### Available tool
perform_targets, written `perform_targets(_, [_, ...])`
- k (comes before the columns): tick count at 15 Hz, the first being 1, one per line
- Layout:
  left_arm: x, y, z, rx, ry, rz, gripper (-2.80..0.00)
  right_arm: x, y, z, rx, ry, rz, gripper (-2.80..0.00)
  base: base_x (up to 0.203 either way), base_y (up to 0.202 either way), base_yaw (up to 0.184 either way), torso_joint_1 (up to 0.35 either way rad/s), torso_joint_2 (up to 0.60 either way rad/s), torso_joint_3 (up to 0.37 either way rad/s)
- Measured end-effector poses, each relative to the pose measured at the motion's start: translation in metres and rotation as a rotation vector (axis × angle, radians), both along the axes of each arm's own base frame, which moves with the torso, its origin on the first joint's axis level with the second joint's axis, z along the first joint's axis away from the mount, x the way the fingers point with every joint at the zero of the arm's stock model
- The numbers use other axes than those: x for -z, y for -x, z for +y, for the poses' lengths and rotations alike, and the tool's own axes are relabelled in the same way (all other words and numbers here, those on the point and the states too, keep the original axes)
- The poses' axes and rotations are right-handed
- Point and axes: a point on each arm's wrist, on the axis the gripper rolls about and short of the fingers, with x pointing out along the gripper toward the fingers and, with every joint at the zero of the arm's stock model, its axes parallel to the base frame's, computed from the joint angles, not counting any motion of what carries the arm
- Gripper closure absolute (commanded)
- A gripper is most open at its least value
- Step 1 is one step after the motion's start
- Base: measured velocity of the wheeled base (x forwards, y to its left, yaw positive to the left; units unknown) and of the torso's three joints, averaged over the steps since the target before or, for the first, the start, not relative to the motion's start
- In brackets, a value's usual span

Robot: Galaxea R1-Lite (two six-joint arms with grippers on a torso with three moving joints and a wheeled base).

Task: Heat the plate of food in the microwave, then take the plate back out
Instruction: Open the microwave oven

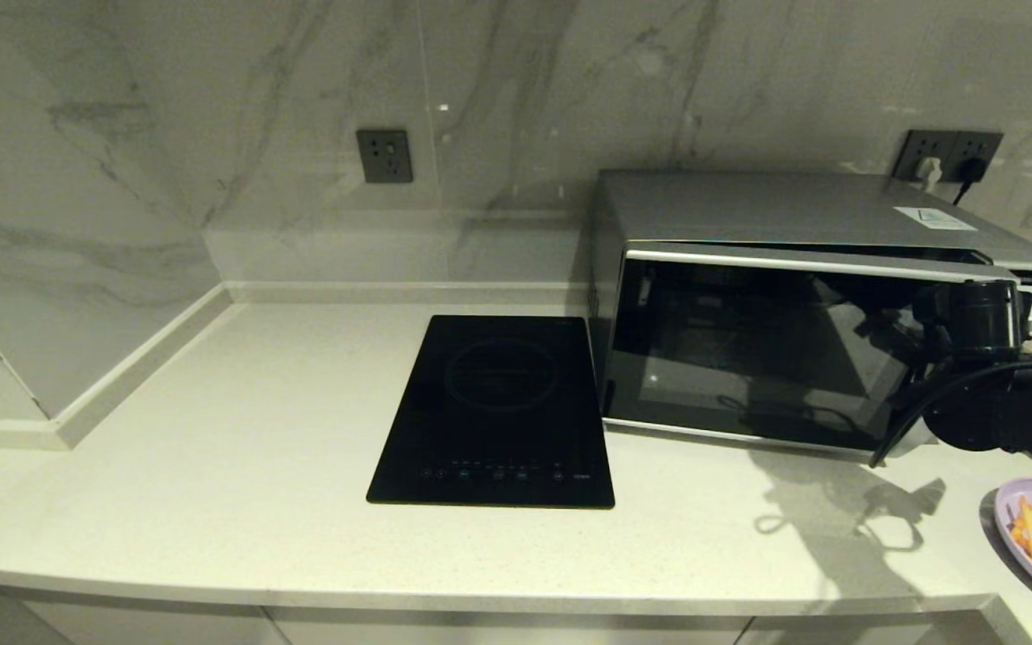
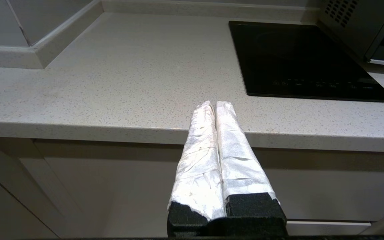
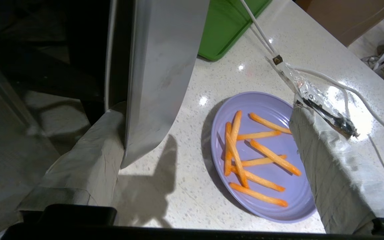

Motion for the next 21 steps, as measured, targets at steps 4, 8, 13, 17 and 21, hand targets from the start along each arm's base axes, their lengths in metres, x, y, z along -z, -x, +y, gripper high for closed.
perform_targets(4, [0.000, 0.000, 0.000, -0.001, 0.000, 0.000, 0.00, -0.006, 0.007, 0.012, -0.049, 0.003, -0.006, -2.80, 0.000, 0.000, 0.000, 0.000, 0.00, 0.000])
perform_targets(8, [0.000, 0.000, 0.000, -0.001, -0.001, 0.000, 0.00, -0.013, 0.020, 0.050, -0.261, -0.046, -0.005, -2.80, 0.000, 0.000, 0.000, 0.000, 0.00, 0.000])
perform_targets(13, [0.000, 0.000, 0.000, -0.001, 0.000, 0.000, 0.00, -0.082, 0.094, 0.089, -0.658, -0.186, 0.009, 0.00, 0.000, 0.000, 0.000, 0.000, 0.00, 0.000])
perform_targets(17, [0.000, 0.000, 0.000, -0.001, 0.000, 0.000, 0.00, -0.159, 0.137, 0.075, -0.813, -0.392, -0.039, 0.00, 0.000, 0.000, 0.000, 0.000, 0.00, 0.000])
perform_targets(21, [0.000, 0.000, 0.000, -0.001, 0.000, 0.000, 0.00, -0.180, 0.120, 0.056, -0.751, -0.476, -0.058, 0.00, 0.000, 0.000, 0.000, 0.000, 0.00, 0.000])
